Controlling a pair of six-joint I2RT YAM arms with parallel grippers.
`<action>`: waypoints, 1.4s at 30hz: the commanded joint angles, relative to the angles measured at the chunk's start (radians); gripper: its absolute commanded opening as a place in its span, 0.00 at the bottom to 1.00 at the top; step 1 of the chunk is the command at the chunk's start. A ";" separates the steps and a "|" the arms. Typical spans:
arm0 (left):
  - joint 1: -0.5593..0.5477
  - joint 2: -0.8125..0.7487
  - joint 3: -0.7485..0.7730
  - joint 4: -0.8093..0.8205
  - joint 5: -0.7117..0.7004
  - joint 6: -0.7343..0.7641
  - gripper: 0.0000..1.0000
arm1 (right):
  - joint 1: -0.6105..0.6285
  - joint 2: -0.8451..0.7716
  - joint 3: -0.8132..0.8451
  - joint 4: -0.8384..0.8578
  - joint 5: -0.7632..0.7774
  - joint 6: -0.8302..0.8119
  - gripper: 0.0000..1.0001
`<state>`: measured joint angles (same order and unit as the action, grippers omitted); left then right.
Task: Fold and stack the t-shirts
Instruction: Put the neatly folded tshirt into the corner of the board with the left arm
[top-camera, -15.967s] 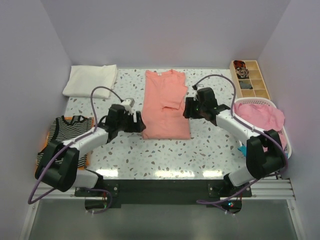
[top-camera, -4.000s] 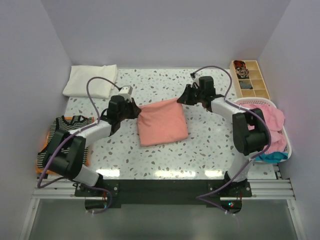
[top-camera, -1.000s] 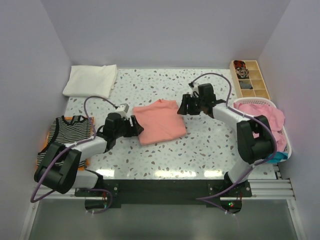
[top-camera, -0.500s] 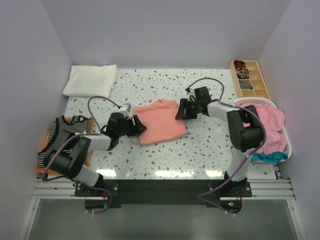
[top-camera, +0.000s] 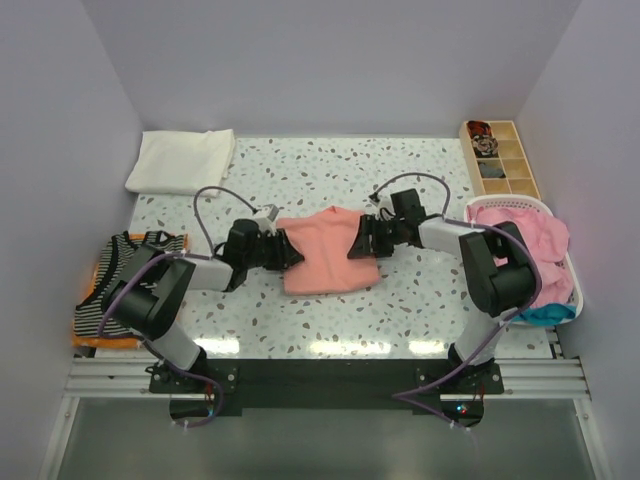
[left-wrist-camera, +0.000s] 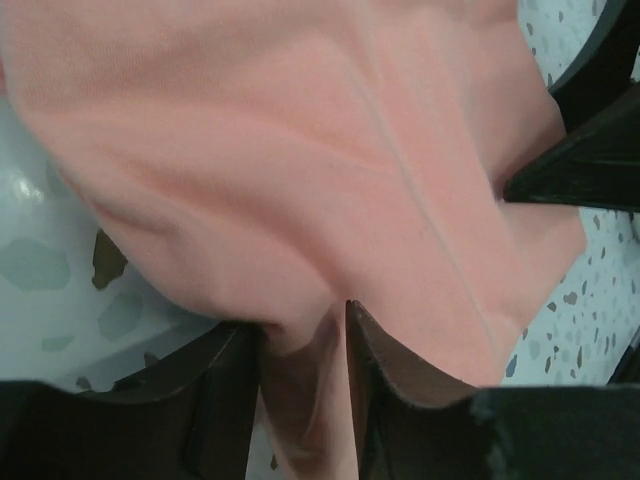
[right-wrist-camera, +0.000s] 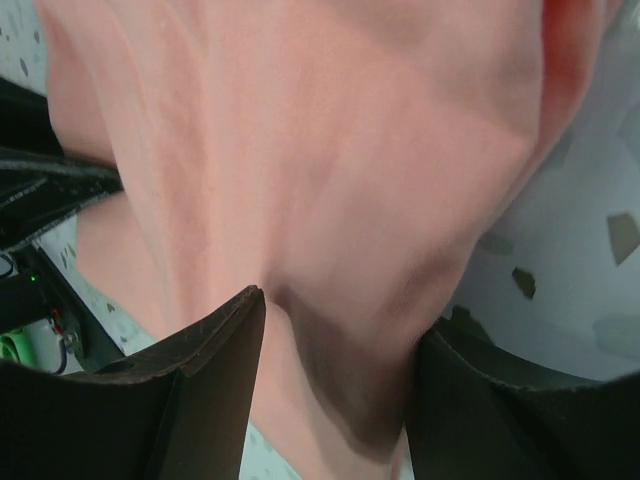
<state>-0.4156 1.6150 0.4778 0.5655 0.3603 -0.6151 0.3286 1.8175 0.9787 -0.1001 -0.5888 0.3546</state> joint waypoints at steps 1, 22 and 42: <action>-0.003 0.043 0.210 -0.123 -0.033 0.125 0.47 | 0.012 -0.096 -0.055 -0.044 -0.032 0.018 0.57; 0.035 0.051 0.257 -0.282 -0.163 0.222 1.00 | 0.009 -0.205 -0.006 -0.150 0.287 -0.017 0.58; 0.038 0.328 0.266 -0.026 0.308 0.200 0.60 | 0.003 -0.112 -0.069 -0.055 0.239 0.072 0.58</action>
<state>-0.3725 1.8870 0.7826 0.5957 0.5949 -0.4023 0.3347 1.6772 0.9188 -0.2127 -0.3115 0.4076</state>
